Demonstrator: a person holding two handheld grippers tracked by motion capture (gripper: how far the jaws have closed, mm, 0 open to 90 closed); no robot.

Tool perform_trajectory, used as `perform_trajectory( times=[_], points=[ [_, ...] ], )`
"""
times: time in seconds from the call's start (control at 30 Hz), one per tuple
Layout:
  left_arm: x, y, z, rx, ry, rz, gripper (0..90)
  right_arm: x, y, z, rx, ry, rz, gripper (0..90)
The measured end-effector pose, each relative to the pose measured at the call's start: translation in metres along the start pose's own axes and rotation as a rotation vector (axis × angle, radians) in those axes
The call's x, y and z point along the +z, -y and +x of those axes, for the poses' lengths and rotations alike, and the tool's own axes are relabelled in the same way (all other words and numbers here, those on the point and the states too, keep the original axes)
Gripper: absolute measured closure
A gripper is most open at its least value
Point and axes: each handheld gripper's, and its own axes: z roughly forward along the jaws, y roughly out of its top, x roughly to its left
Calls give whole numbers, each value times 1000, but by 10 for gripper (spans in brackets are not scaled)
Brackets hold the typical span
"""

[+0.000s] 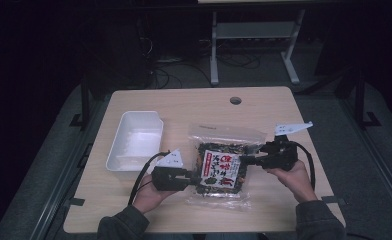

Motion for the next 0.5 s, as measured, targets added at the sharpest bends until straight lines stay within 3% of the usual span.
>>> perform_trajectory(
  times=[0.5],
  points=[
    [0, 1, 0, -7, -11, 3, 709, 12, -1, 10, -56, -83, 2, 695]
  ],
)
